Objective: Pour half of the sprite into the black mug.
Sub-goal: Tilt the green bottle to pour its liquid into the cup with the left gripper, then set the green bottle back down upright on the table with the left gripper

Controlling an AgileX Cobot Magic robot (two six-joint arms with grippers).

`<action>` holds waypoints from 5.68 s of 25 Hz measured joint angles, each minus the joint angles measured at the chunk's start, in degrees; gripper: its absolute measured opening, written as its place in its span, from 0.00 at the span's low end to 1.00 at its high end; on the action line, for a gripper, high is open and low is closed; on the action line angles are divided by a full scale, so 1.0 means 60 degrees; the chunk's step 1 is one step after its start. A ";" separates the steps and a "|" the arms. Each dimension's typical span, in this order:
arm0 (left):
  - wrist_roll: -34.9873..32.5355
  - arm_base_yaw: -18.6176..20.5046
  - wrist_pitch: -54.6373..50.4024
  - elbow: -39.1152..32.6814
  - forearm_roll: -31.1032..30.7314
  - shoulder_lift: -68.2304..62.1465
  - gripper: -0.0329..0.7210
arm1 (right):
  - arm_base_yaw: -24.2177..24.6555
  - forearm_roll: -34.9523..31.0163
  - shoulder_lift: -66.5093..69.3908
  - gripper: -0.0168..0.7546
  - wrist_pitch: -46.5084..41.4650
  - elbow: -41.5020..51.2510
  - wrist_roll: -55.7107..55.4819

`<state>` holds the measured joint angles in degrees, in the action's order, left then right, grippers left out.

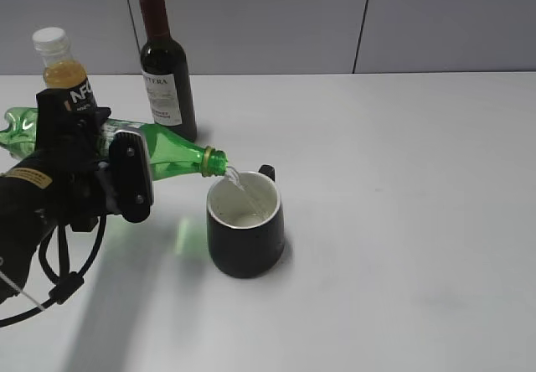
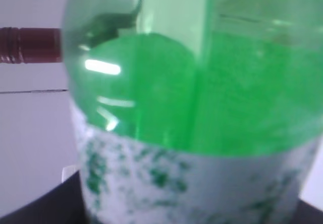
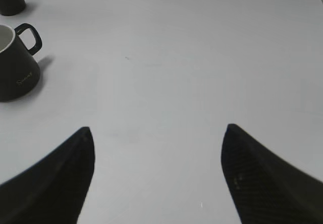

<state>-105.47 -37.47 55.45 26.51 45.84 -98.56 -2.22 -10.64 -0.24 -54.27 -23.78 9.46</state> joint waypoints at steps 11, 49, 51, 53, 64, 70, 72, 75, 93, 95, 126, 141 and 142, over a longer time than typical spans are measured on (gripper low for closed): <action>-0.0384 -0.0002 0.0592 0.0008 0.0051 -0.0007 0.64 | 0.0000 -0.0009 0.0000 0.79 0.0000 0.0000 0.0000; -0.1069 -0.0002 0.1193 0.0019 0.0308 -0.0007 0.64 | 0.0000 -0.0009 0.0000 0.79 0.0000 0.0000 0.0000; -0.1069 -0.0002 0.1193 0.0019 0.0300 -0.0007 0.64 | 0.0000 -0.0009 0.0000 0.79 0.0000 0.0000 0.0000; -0.0940 -0.0002 0.1193 0.0019 0.0289 -0.0007 0.64 | 0.0000 -0.0009 0.0000 0.79 0.0000 0.0000 0.0000; 0.0047 -0.0002 0.1193 0.0019 0.0243 -0.0007 0.64 | 0.0000 -0.0009 0.0000 0.79 0.0000 0.0000 0.0000; 0.0223 -0.0002 0.1193 0.0030 0.0088 -0.0097 0.64 | 0.0000 -0.0009 0.0000 0.79 0.0000 0.0000 0.0000; 0.0541 -0.0002 0.1182 0.0030 -0.0027 -0.0220 0.64 | 0.0000 -0.0009 0.0000 0.79 0.0000 0.0000 0.0000; 0.1877 -0.0002 0.1081 0.0030 -0.0258 -0.0282 0.64 | 0.0000 -0.0009 0.0000 0.79 0.0000 0.0000 0.0000; 1.4857 0.0988 0.0332 0.0041 -0.4905 -0.0282 0.64 | 0.0000 -0.0009 0.0000 0.79 0.0000 0.0000 0.0000; 1.6208 0.1422 0.0366 0.0041 -0.6231 -0.0289 0.64 | 0.0000 -0.0009 0.0000 0.79 0.0000 0.0000 0.0000; 2.0289 0.2262 -0.0794 0.6709 -1.1703 -0.4235 0.64 | 0.0000 -0.0009 0.0000 0.79 0.0000 0.0000 0.0000; 2.0308 0.1881 -0.1011 0.7821 -1.1703 -0.5676 0.64 | 0.0000 -0.0009 0.0000 0.79 0.0000 0.0000 0.0000; 2.0308 0.1881 -0.1011 0.7821 -1.1703 -0.5676 0.64 | 0.0000 -0.0009 0.0000 0.79 0.0000 0.0000 0.0000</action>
<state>16.38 -26.18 49.38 73.44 -24.38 -132.61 -2.22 -10.69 -0.24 -54.27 -23.78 9.46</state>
